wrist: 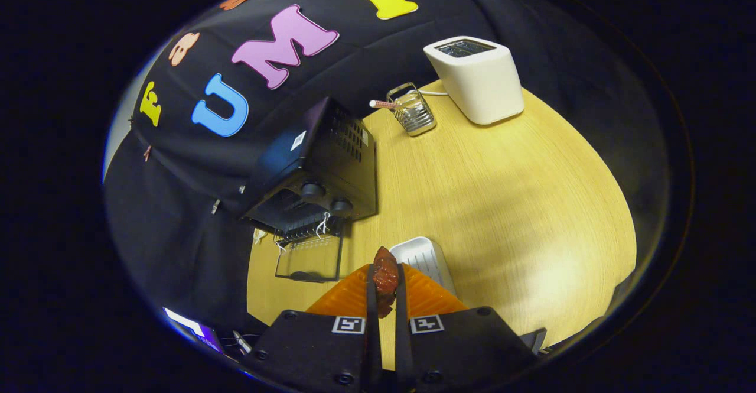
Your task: Open the toaster oven, put the food inside, and close the toaster oven door.
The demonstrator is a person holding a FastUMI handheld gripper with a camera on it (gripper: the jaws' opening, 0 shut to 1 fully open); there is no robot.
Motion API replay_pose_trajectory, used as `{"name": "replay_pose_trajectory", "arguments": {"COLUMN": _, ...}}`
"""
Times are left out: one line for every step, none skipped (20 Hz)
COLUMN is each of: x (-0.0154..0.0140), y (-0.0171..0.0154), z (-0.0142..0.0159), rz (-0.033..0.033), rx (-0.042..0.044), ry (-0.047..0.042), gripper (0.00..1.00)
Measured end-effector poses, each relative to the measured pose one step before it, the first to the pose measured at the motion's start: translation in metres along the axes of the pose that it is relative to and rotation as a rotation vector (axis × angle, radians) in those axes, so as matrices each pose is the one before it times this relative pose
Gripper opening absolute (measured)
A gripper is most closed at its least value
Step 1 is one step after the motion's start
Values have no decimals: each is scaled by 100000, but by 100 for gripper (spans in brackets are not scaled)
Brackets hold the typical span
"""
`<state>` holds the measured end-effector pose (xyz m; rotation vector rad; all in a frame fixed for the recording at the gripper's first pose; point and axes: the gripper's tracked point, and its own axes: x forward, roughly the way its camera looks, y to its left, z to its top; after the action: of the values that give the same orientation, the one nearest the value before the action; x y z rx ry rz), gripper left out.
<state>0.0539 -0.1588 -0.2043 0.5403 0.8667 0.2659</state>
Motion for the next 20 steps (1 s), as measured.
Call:
{"name": "replay_pose_trajectory", "arguments": {"x": -307, "y": 955, "z": 63, "rz": -1031, "rx": 1482, "ry": -3629, "gripper": 13}}
{"name": "replay_pose_trajectory", "arguments": {"x": -593, "y": 945, "z": -158, "rz": -1860, "rx": 3105, "ry": -3579, "gripper": 13}}
{"name": "replay_pose_trajectory", "arguments": {"x": -418, "y": 1243, "z": -189, "rz": -769, "rx": 4328, "ry": -4155, "gripper": 13}}
{"name": "replay_pose_trajectory", "arguments": {"x": -462, "y": 1562, "z": -515, "rz": 908, "rx": 4528, "ry": -3544, "gripper": 13}}
{"name": "replay_pose_trajectory", "arguments": {"x": -251, "y": 1405, "z": -907, "rz": 1200, "rx": 4860, "ry": -2319, "gripper": 13}}
{"name": "replay_pose_trajectory", "arguments": {"x": -151, "y": 1443, "z": -1142, "rz": 1170, "rx": 4925, "ry": -1823, "gripper": 13}}
{"name": "replay_pose_trajectory", "arguments": {"x": 73, "y": 1152, "z": -1102, "rz": 1067, "rx": 4277, "ry": -1708, "gripper": 13}}
{"name": "replay_pose_trajectory", "arguments": {"x": 219, "y": 941, "z": -1257, "rz": 1024, "rx": 3284, "ry": -1383, "gripper": 13}}
{"name": "replay_pose_trajectory", "arguments": {"x": 416, "y": 755, "z": -1368, "rz": 663, "rx": 2577, "ry": -827, "gripper": 13}}
{"name": "replay_pose_trajectory", "arguments": {"x": 413, "y": 559, "z": -1465, "rz": -1, "rx": 3121, "ry": 237, "gripper": 13}}
{"name": "replay_pose_trajectory", "arguments": {"x": 473, "y": 690, "z": -1403, "rz": 595, "rx": 3105, "ry": 484, "gripper": 13}}
{"name": "replay_pose_trajectory", "arguments": {"x": 533, "y": 790, "z": -1146, "rz": 1288, "rx": 2285, "ry": -255, "gripper": 13}}
{"name": "replay_pose_trajectory", "arguments": {"x": 585, "y": 734, "z": -964, "rz": 1009, "rx": 1422, "ry": -202, "gripper": 13}}
{"name": "replay_pose_trajectory", "arguments": {"x": 612, "y": 345, "z": -728, "rz": 261, "rx": 980, "ry": -973, "gripper": 13}}
{"name": "replay_pose_trajectory", "arguments": {"x": 872, "y": 248, "z": -440, "rz": -276, "rx": 1362, "ry": -1684, "gripper": 13}}
{"name": "replay_pose_trajectory", "arguments": {"x": 733, "y": 249, "z": -158, "rz": 123, "rx": 2052, "ry": -1958, "gripper": 13}}
{"name": "replay_pose_trajectory", "arguments": {"x": 914, "y": 365, "z": -231, "rz": 626, "rx": 2817, "ry": -2282, "gripper": 13}}
{"name": "replay_pose_trajectory", "arguments": {"x": 909, "y": 273, "z": -70, "rz": 438, "rx": 3239, "ry": -1930, "gripper": 13}}
{"name": "replay_pose_trajectory", "arguments": {"x": 1127, "y": 291, "z": -147, "rz": 937, "rx": 3442, "ry": -2038, "gripper": 13}}
{"name": "replay_pose_trajectory", "arguments": {"x": 1118, "y": 326, "z": 43, "rz": 1223, "rx": 3627, "ry": -2076, "gripper": 13}}
